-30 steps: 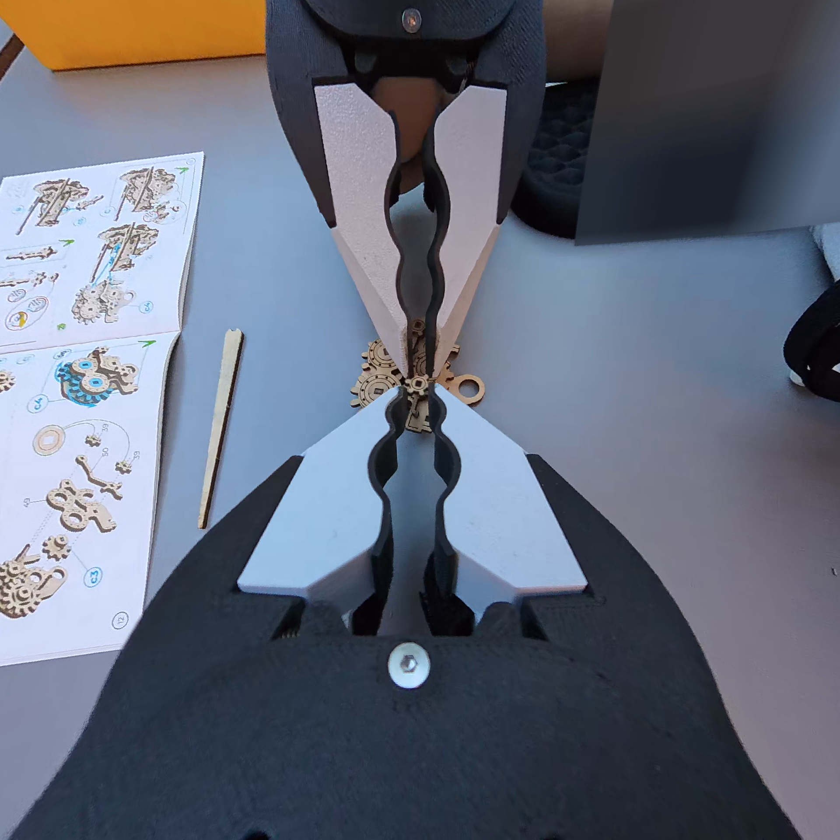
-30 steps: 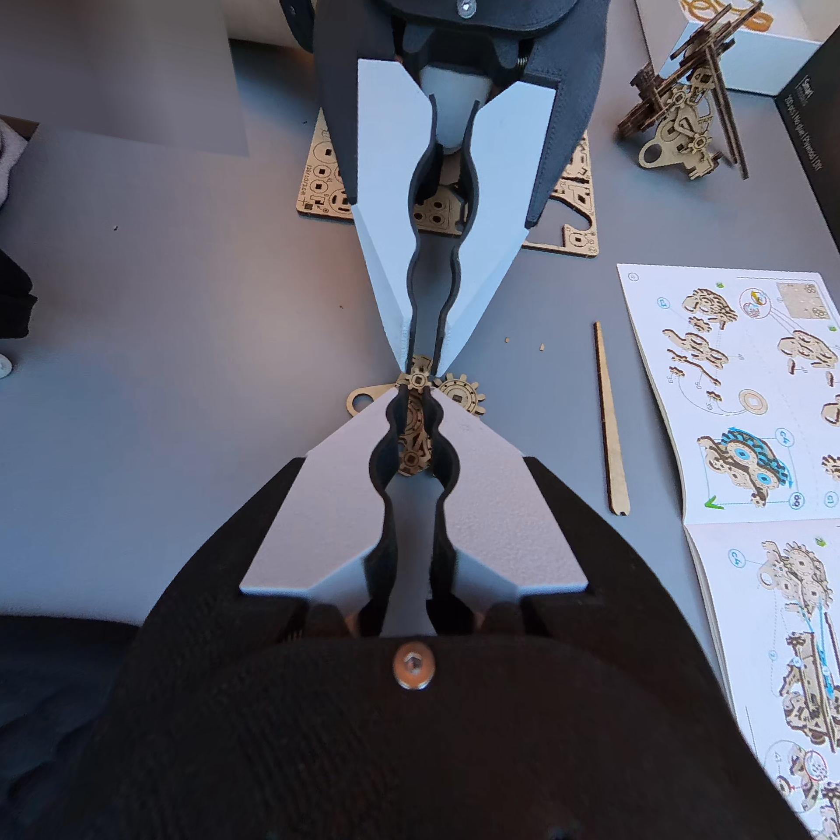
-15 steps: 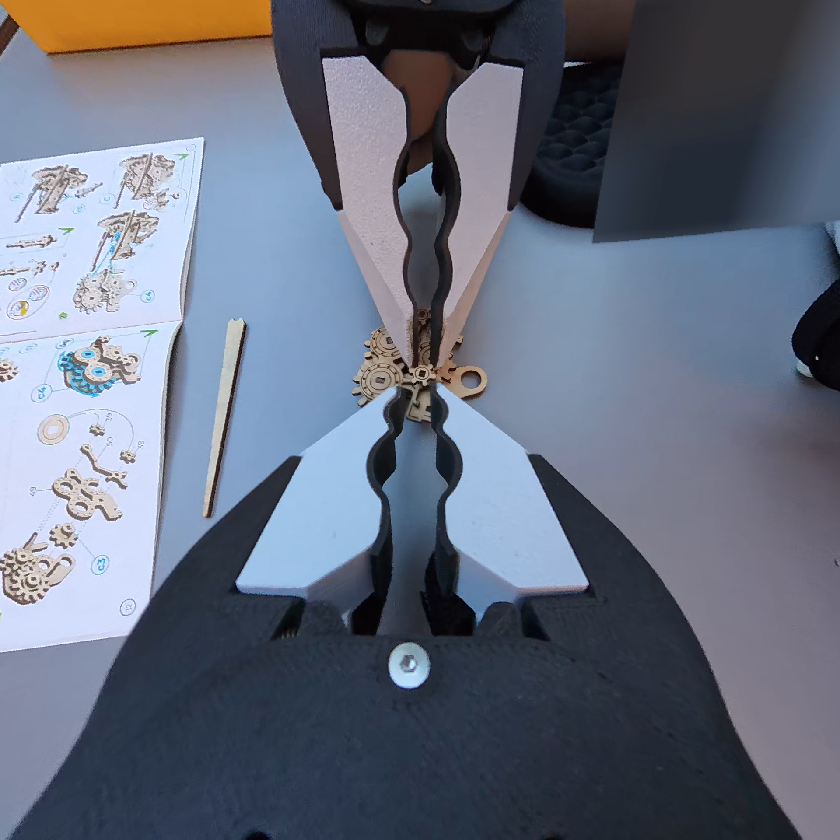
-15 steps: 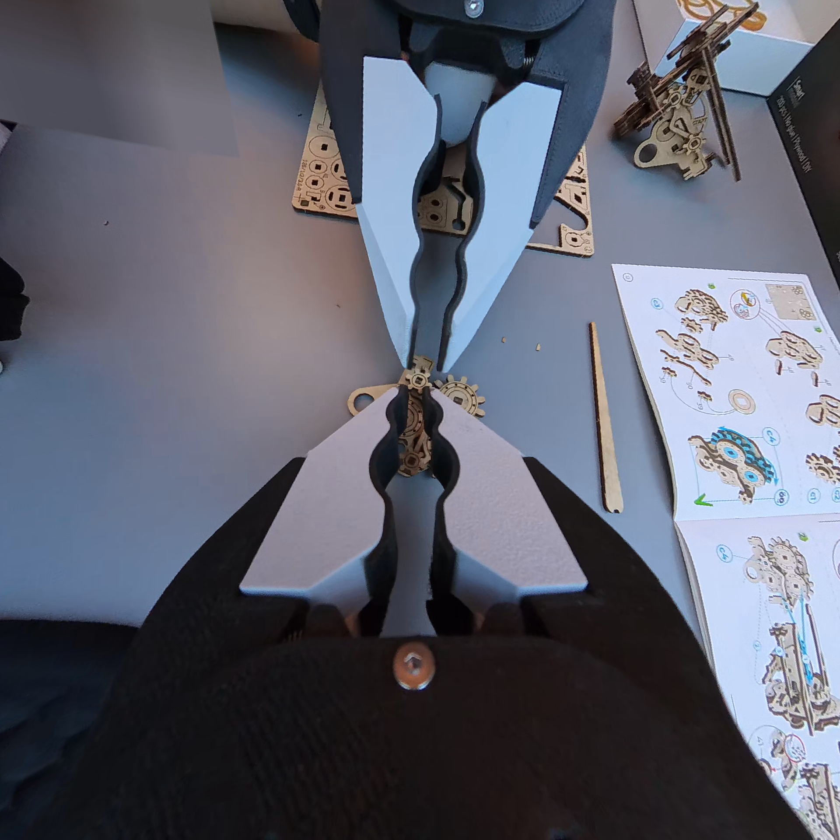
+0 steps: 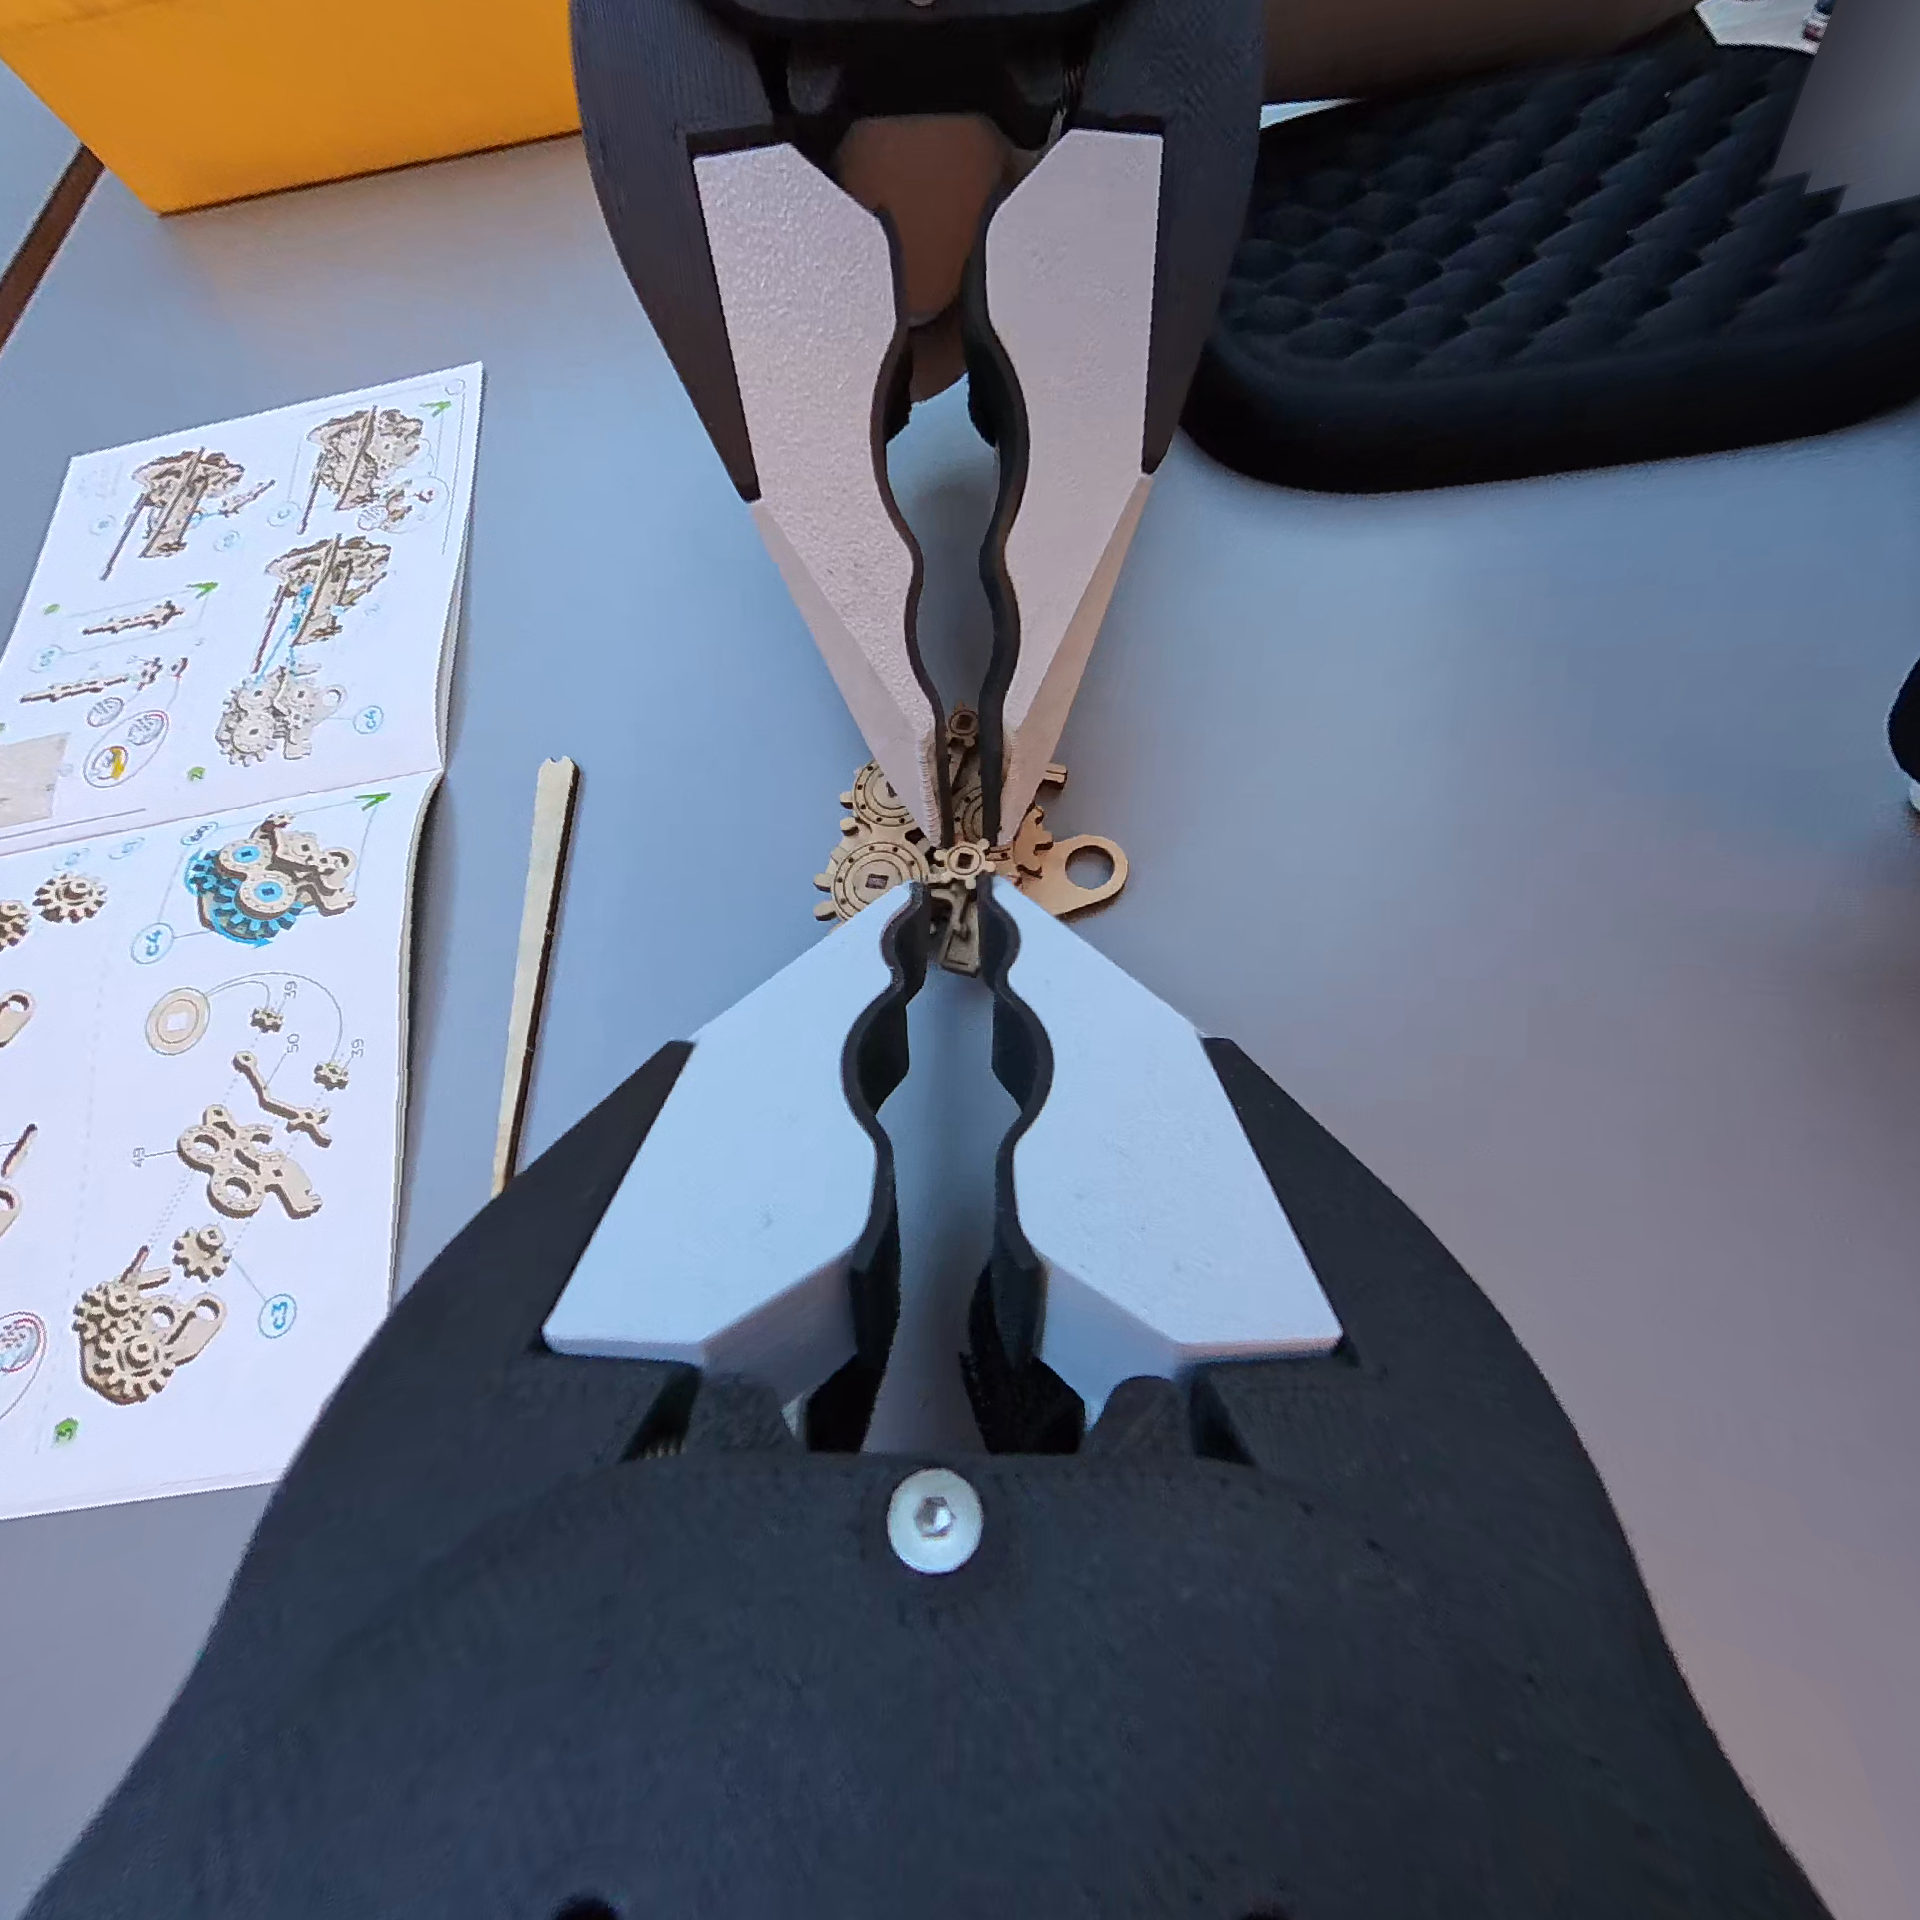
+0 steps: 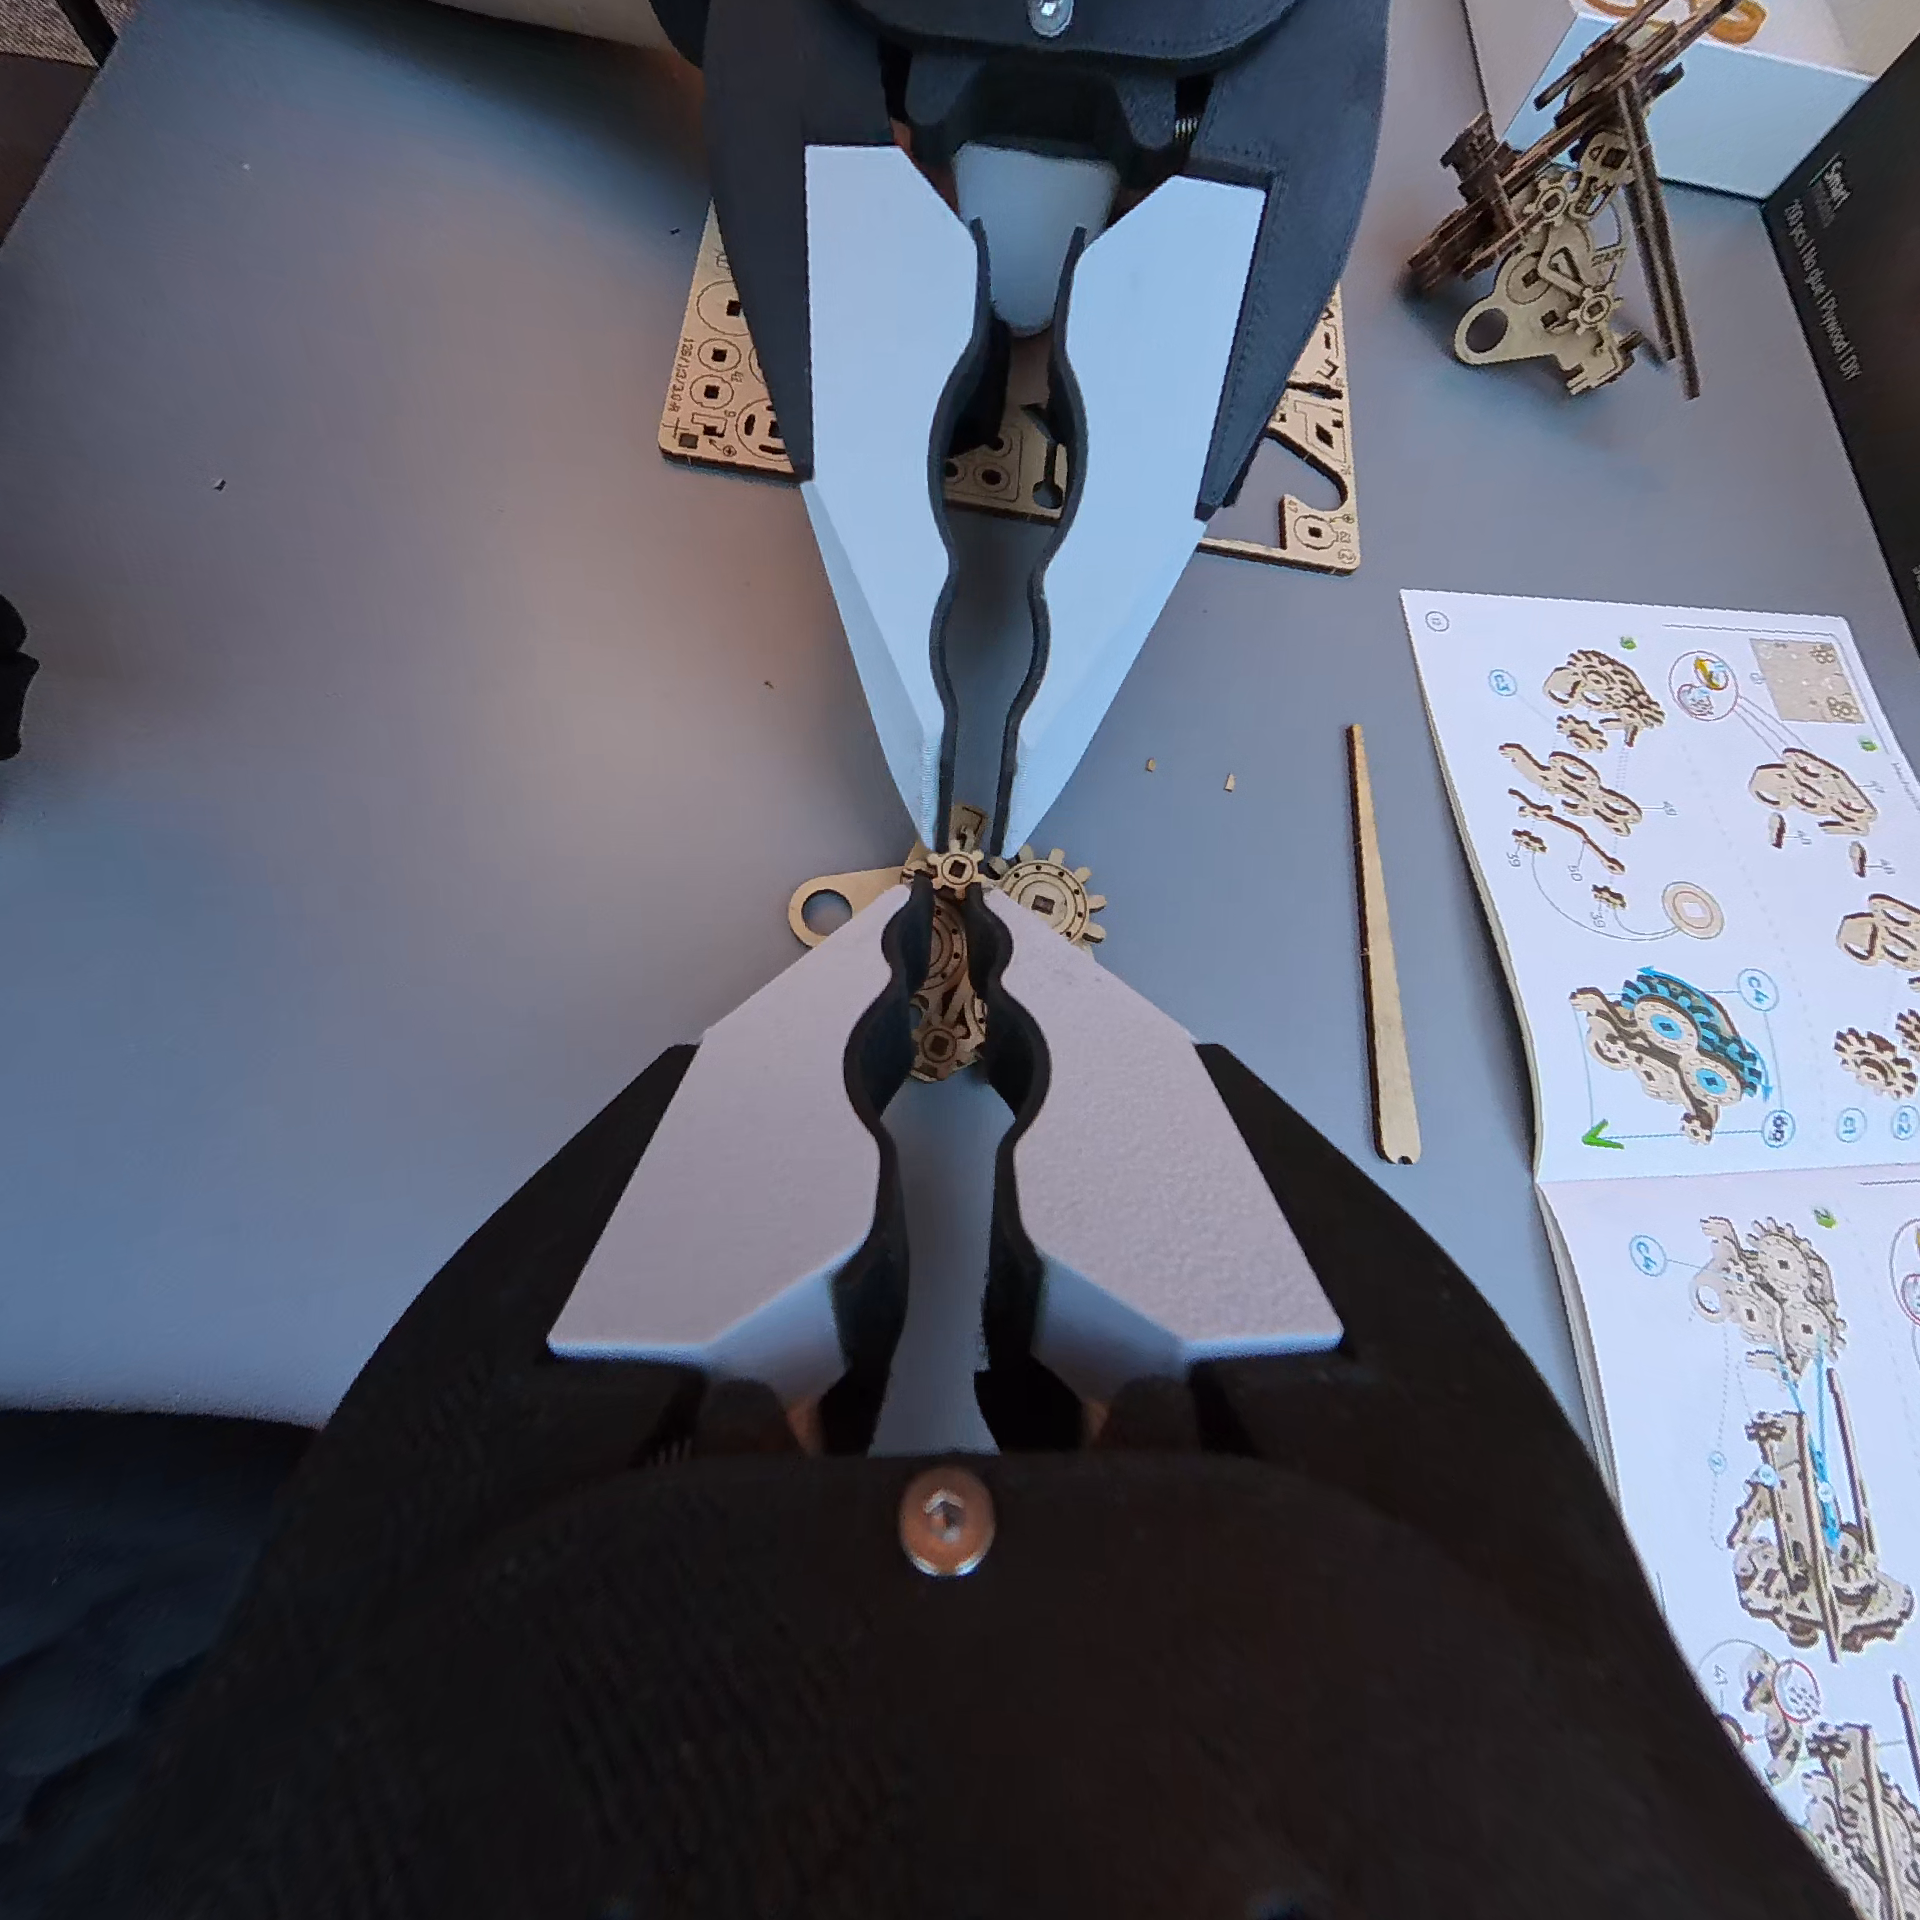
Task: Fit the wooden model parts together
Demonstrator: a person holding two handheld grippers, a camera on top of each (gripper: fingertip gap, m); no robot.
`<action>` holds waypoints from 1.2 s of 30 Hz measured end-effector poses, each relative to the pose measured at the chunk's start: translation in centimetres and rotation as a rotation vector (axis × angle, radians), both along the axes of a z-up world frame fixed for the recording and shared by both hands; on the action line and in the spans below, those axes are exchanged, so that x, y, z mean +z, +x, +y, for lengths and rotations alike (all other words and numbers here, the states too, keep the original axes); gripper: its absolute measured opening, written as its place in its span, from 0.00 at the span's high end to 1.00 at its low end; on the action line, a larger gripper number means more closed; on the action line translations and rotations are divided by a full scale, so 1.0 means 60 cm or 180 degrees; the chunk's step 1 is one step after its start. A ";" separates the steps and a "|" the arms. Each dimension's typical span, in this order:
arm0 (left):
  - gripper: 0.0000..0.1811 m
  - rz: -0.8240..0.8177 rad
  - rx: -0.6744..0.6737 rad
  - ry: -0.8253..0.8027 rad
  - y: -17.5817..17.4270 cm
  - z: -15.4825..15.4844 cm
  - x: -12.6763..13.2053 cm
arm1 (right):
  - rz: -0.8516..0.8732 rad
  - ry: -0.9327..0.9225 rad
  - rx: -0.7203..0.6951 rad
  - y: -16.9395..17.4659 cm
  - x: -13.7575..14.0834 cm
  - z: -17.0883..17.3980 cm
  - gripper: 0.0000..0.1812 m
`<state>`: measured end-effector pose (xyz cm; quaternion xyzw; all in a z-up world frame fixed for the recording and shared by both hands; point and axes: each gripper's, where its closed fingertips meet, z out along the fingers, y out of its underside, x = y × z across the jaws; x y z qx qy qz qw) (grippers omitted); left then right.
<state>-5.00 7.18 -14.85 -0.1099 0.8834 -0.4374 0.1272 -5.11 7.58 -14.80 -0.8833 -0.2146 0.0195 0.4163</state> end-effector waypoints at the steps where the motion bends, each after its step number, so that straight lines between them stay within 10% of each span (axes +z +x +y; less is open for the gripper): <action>1: 0.97 -0.0004 -0.0010 0.0002 0.000 0.000 0.000 | 0.0002 0.0002 0.0003 0.000 0.000 0.000 0.98; 36: 0.98 -0.0412 -0.0077 0.0074 0.000 -0.002 -0.002 | -0.0097 -0.0064 0.0053 0.000 0.000 -0.001 0.98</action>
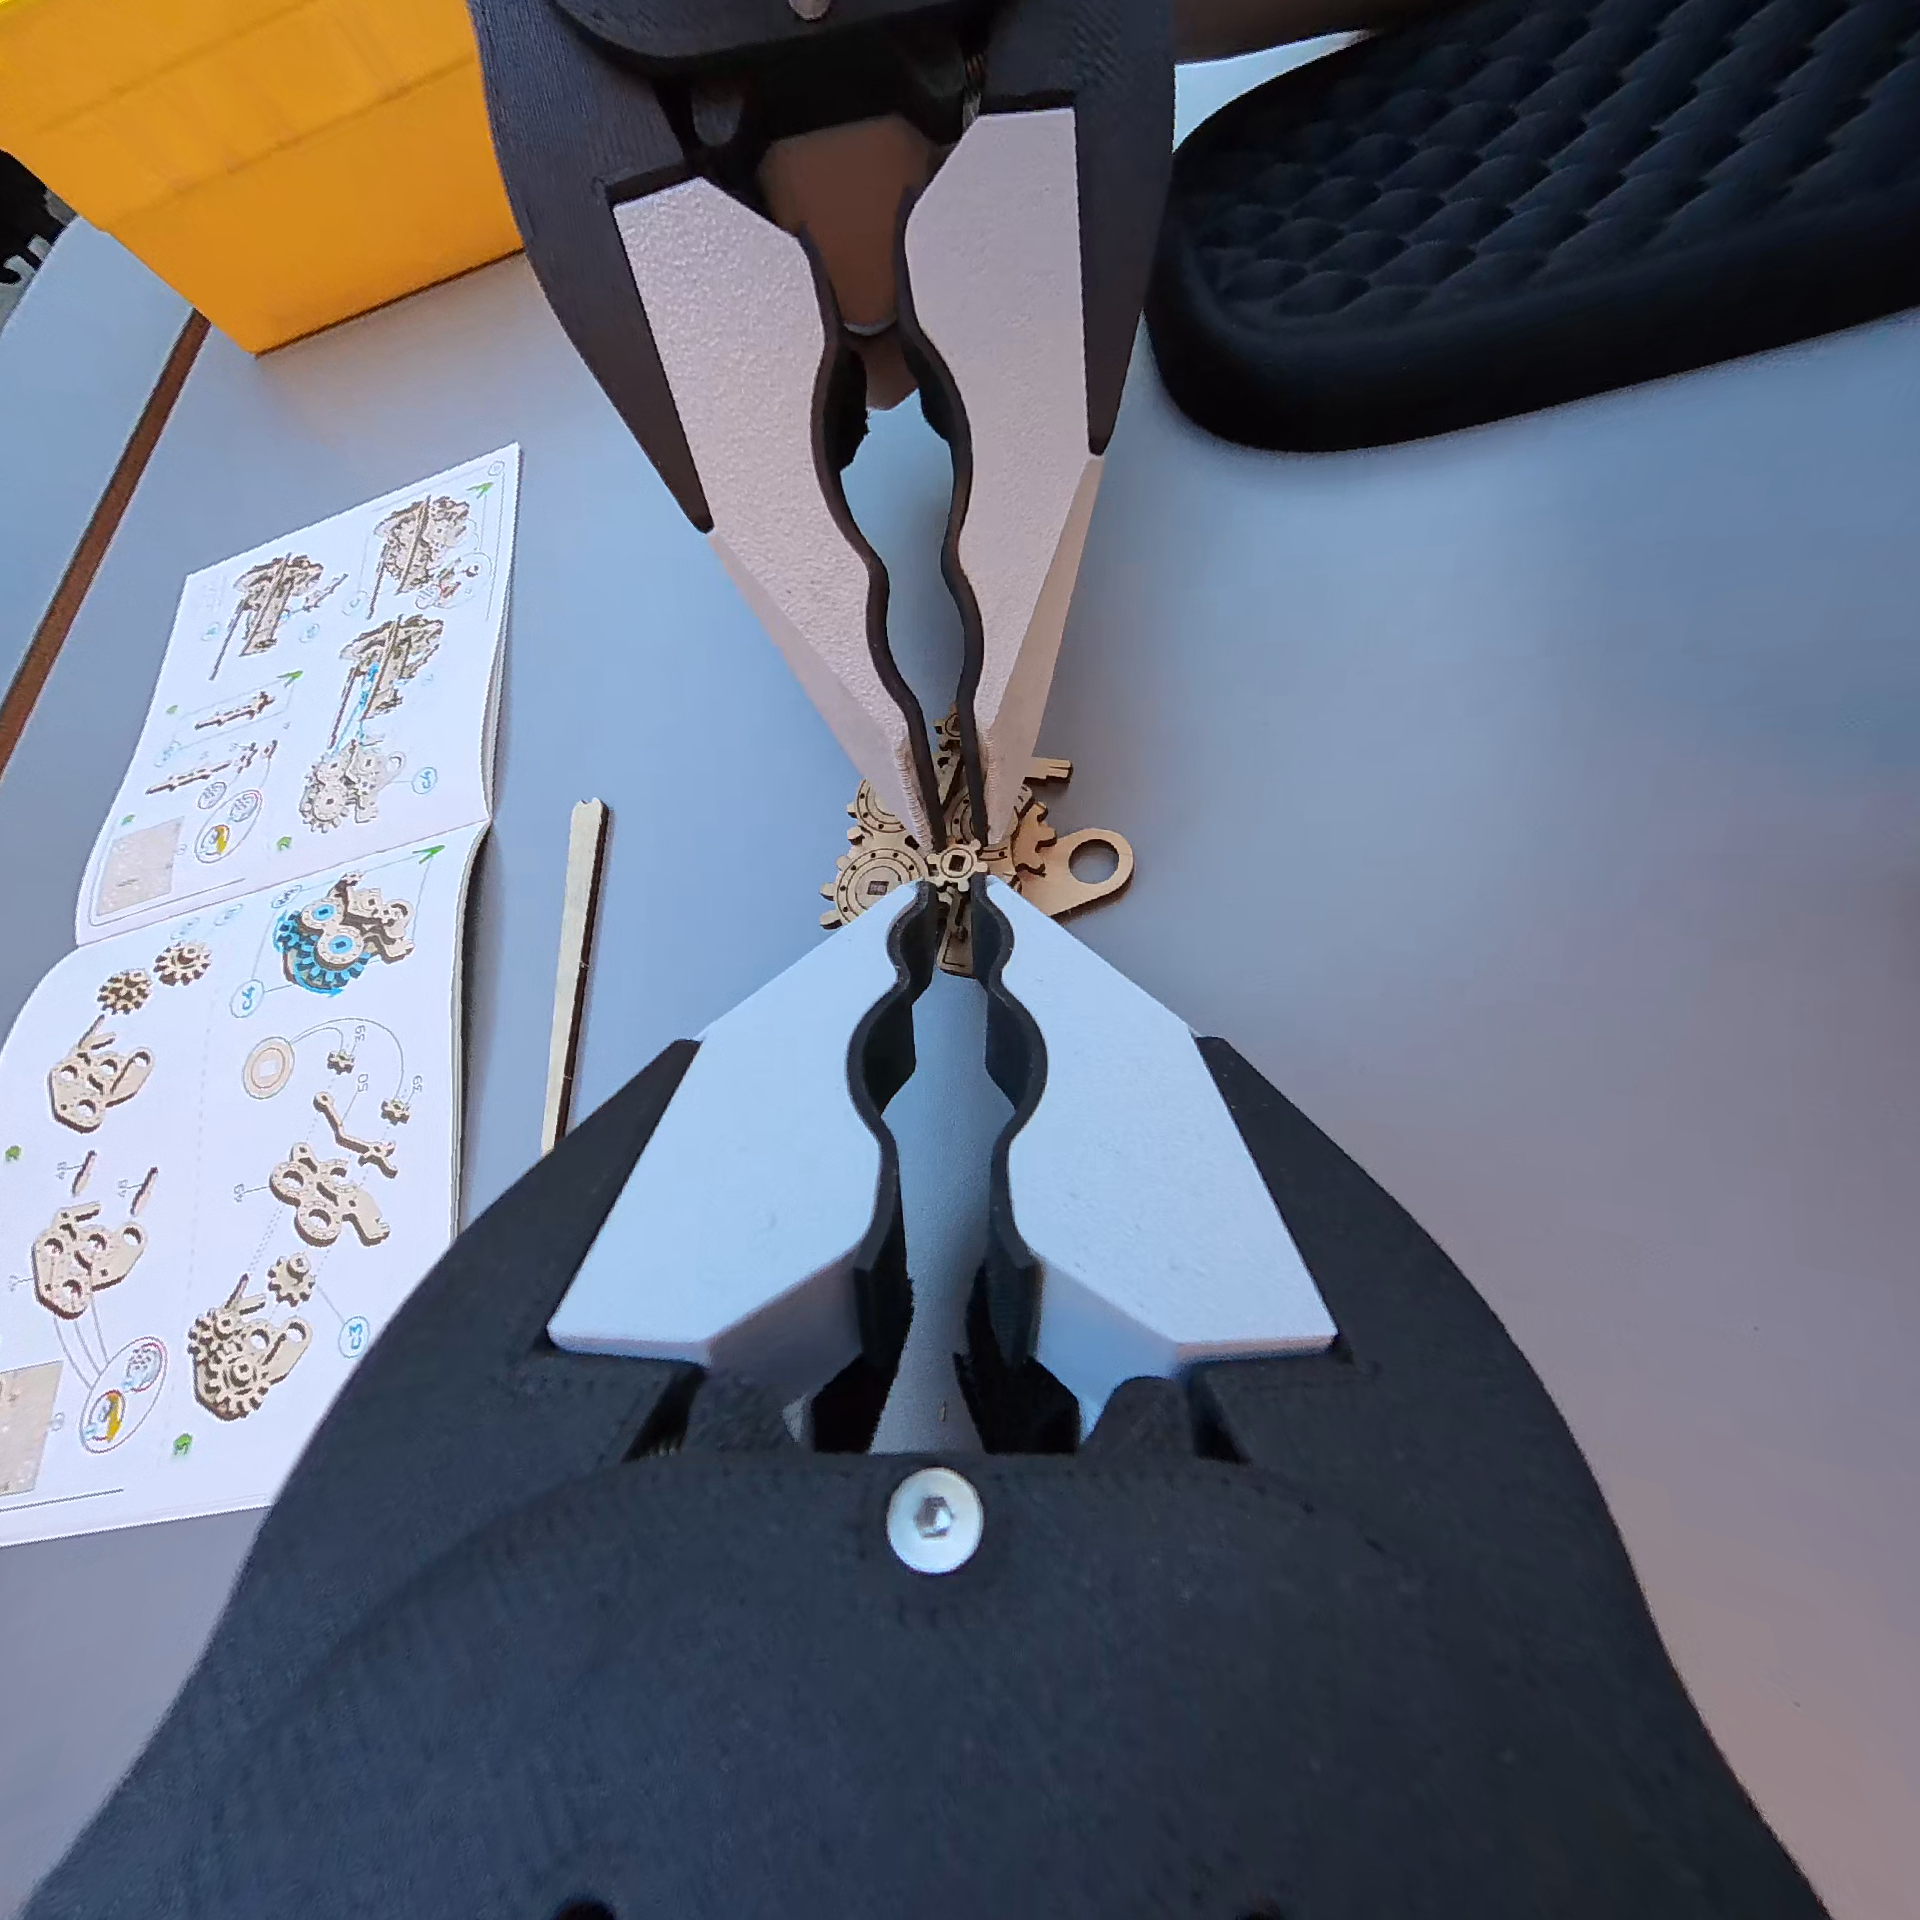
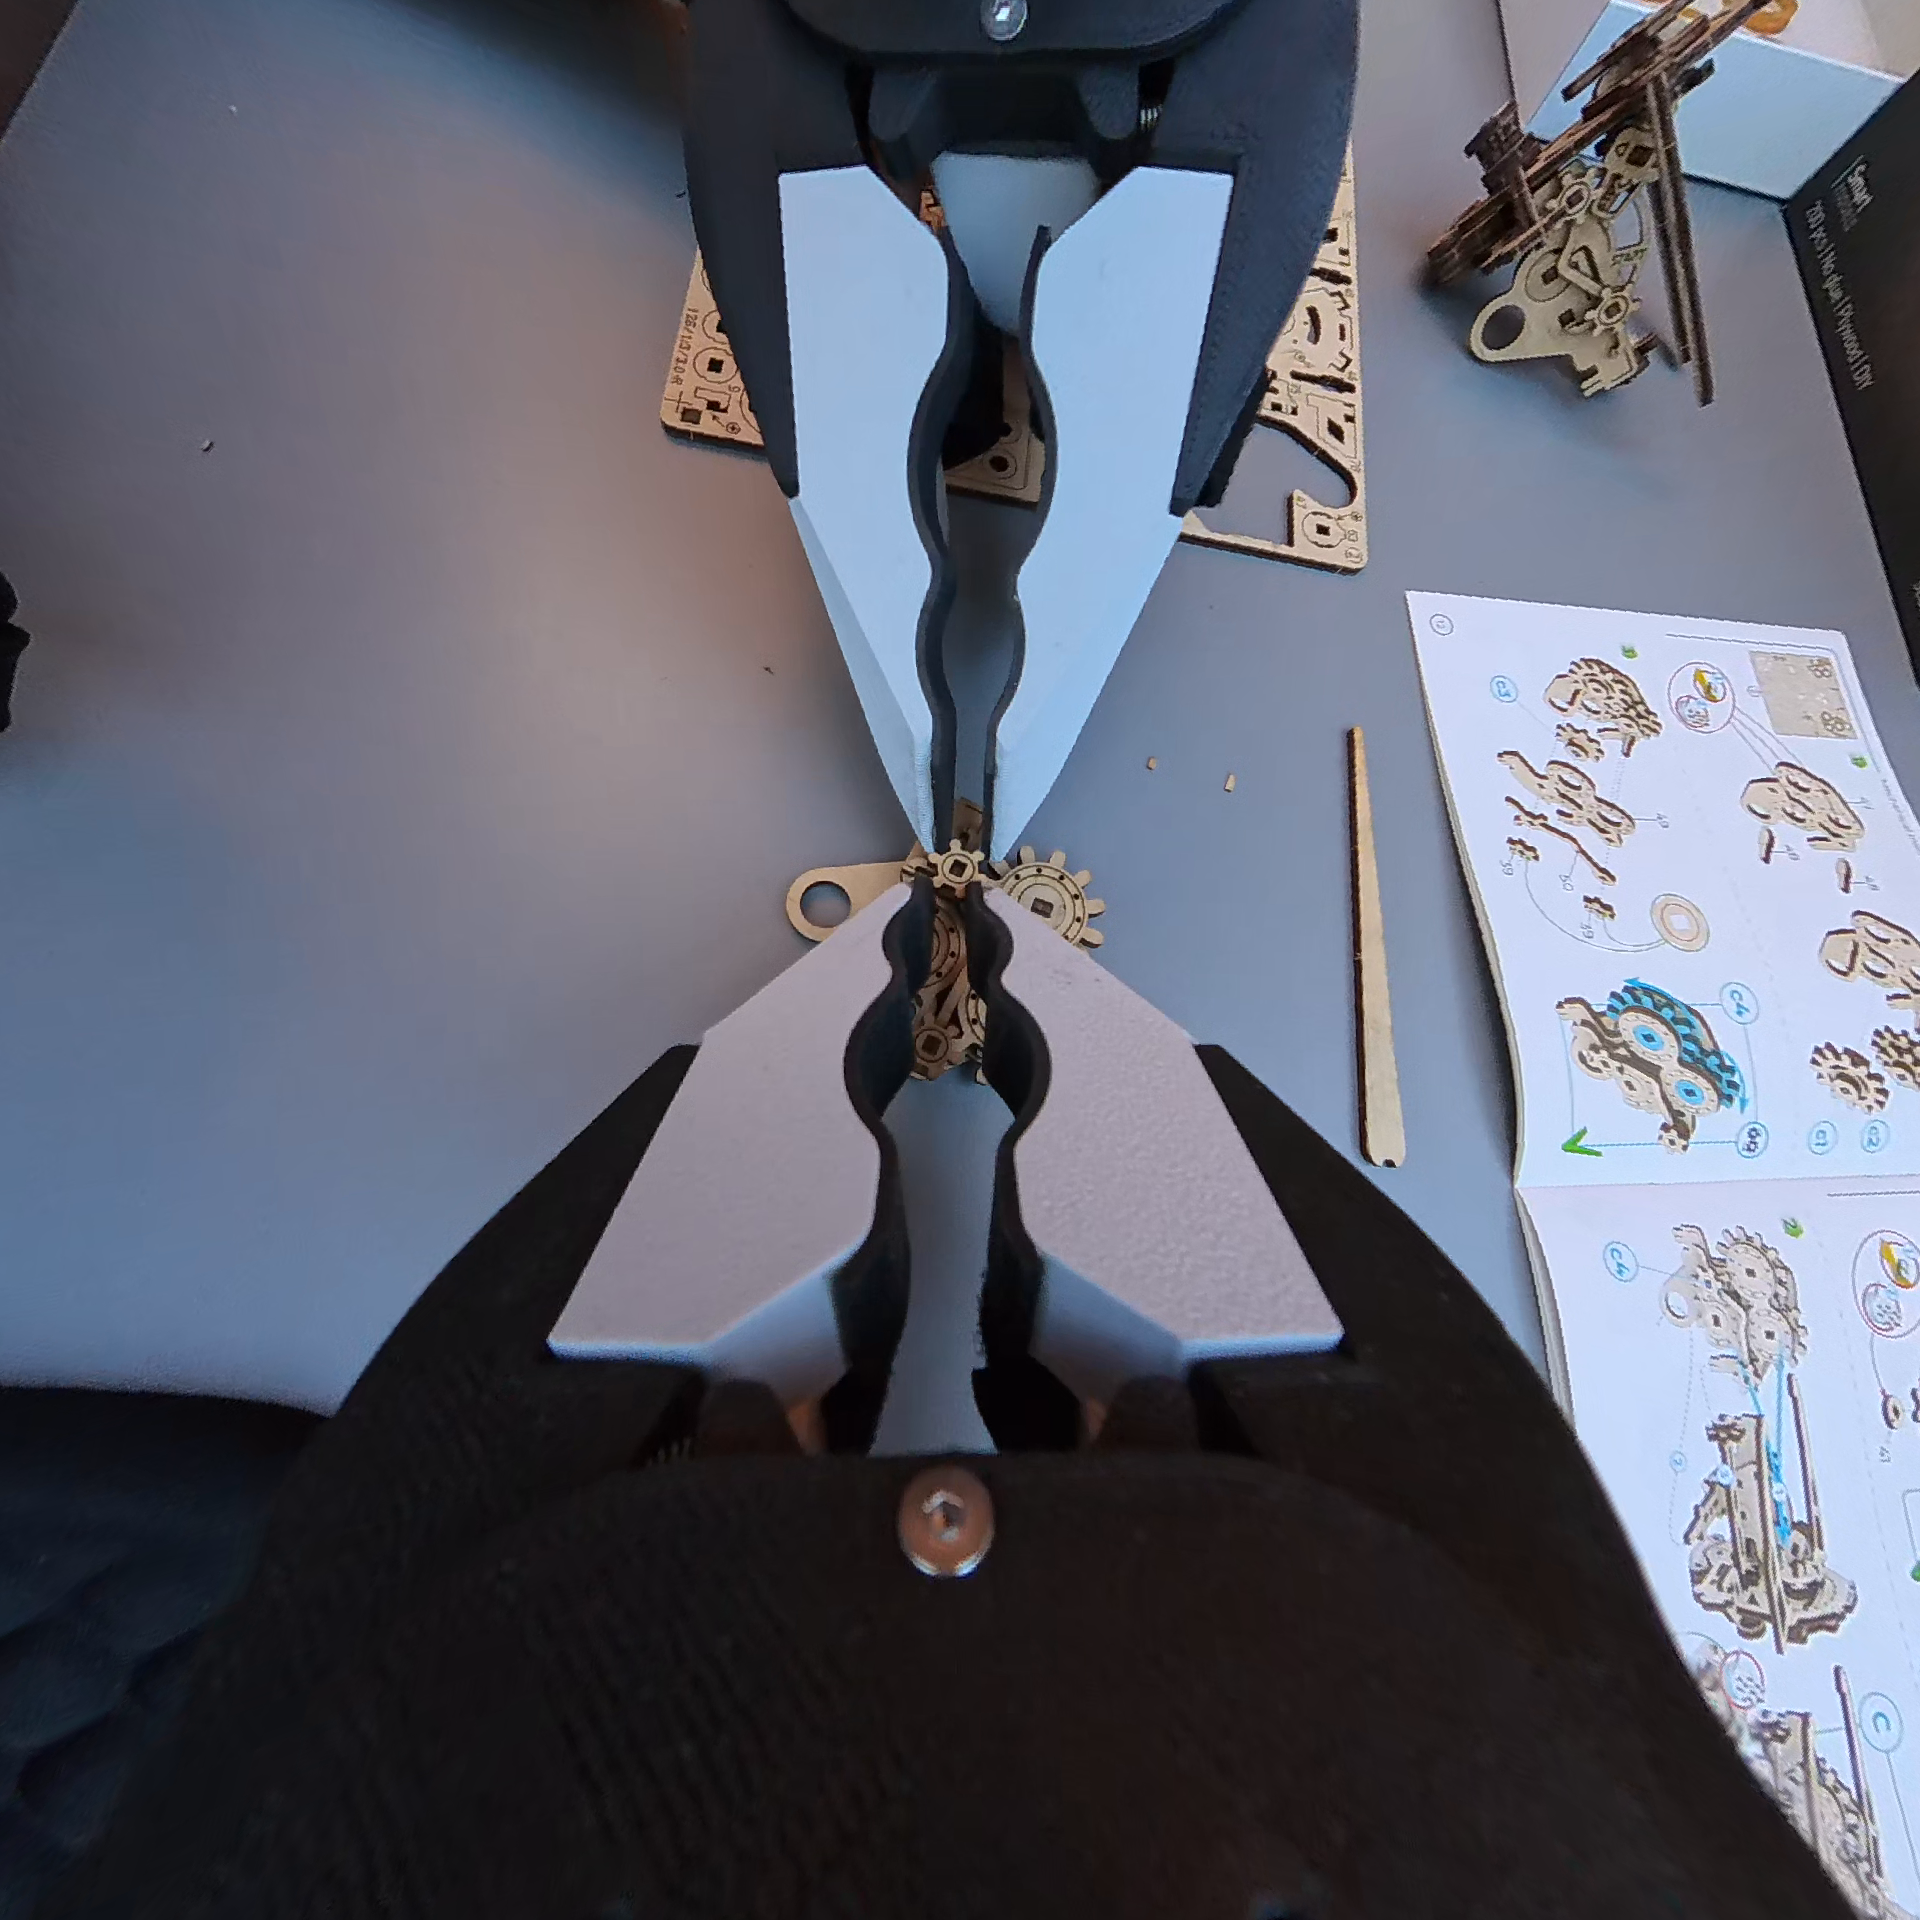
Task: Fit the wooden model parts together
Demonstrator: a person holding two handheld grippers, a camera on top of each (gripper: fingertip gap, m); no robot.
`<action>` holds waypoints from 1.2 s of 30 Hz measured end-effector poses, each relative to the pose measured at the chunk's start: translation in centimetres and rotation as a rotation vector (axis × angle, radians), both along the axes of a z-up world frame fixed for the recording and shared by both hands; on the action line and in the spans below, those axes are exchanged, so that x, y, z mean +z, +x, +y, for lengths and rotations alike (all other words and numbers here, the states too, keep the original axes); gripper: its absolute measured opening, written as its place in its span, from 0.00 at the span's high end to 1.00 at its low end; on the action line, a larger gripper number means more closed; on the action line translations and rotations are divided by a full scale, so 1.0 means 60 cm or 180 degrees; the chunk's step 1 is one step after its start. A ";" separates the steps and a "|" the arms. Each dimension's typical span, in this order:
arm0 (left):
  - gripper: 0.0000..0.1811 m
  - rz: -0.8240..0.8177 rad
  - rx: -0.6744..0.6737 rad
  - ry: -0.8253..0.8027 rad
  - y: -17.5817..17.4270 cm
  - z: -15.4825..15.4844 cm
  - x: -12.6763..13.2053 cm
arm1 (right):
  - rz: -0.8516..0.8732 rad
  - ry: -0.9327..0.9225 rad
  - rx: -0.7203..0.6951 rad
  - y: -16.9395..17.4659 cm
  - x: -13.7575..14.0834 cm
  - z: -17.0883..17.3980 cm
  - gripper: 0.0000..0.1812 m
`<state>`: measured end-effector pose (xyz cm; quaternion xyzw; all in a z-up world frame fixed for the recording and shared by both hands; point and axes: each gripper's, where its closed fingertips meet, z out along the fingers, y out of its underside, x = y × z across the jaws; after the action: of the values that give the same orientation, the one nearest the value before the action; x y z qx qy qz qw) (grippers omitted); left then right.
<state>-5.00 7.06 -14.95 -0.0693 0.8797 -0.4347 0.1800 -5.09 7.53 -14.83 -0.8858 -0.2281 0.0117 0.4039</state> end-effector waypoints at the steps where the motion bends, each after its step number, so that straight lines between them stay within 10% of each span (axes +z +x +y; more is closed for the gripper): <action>1: 0.98 0.0009 0.0004 0.0000 0.000 0.000 0.000 | -0.0001 0.0001 0.0002 0.000 0.000 0.000 0.98; 36: 0.98 0.0035 0.0079 0.0016 0.006 0.002 -0.001 | 0.0301 0.0237 -0.0087 0.005 0.031 0.006 0.95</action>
<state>-4.65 7.21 -14.99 -0.0822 0.8808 -0.4298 0.1808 -4.76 7.91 -12.94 -0.8717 -0.1970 0.0395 0.4470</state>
